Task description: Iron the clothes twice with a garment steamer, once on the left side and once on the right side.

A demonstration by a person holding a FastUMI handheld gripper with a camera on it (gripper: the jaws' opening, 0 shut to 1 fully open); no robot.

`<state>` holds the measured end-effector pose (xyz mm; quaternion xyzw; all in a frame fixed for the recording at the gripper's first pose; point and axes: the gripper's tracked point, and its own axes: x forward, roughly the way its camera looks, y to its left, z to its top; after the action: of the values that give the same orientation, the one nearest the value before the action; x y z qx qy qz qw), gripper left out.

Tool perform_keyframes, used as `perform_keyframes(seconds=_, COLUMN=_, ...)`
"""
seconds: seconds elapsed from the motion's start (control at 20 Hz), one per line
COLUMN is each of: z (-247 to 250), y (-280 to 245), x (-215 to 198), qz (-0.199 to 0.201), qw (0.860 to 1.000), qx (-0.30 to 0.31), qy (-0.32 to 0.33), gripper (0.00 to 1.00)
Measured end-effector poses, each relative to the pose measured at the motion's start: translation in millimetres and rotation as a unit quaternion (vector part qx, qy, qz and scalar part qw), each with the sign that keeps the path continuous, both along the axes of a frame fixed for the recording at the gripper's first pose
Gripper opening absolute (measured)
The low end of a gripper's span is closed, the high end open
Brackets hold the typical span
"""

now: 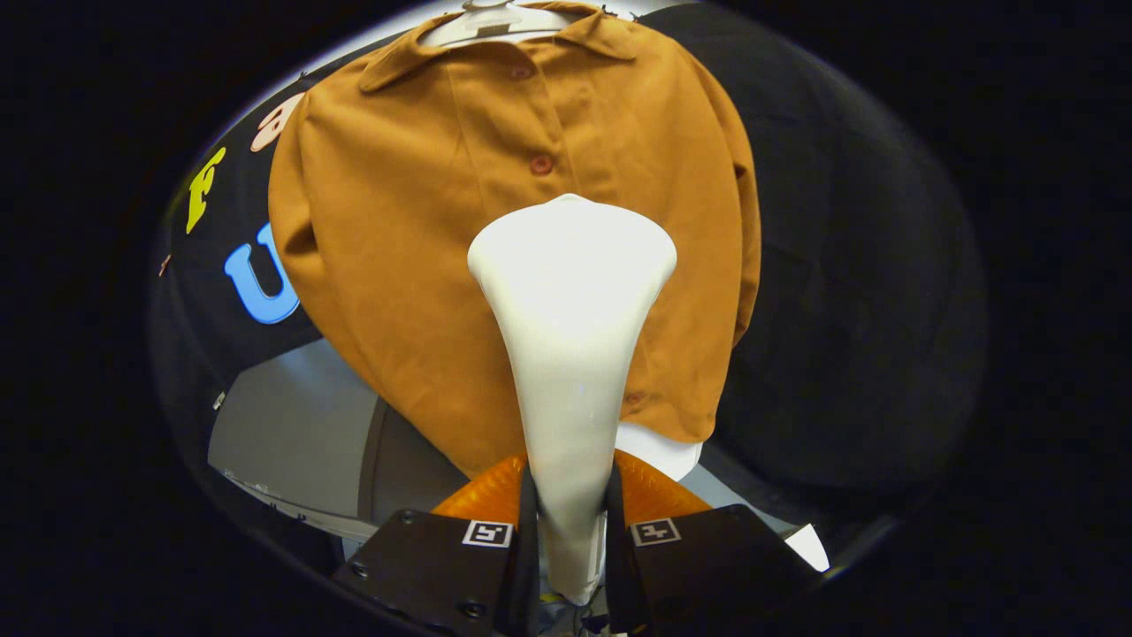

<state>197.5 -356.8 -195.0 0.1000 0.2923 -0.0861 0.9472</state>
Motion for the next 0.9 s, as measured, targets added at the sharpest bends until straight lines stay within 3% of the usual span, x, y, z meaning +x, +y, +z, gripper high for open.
perform_keyframes(seconds=0.2, z=63, y=-34, x=29, qz=-0.027, qw=0.997, qx=-0.015, qy=-0.069, gripper=0.33)
perform_keyframes(seconds=0.45, z=103, y=-63, x=59, qz=-0.042, qw=0.992, qx=-0.015, qy=-0.119, gripper=0.33)
perform_keyframes(seconds=0.9, z=94, y=-63, x=59, qz=-0.030, qw=0.993, qx=-0.023, qy=-0.109, gripper=0.33)
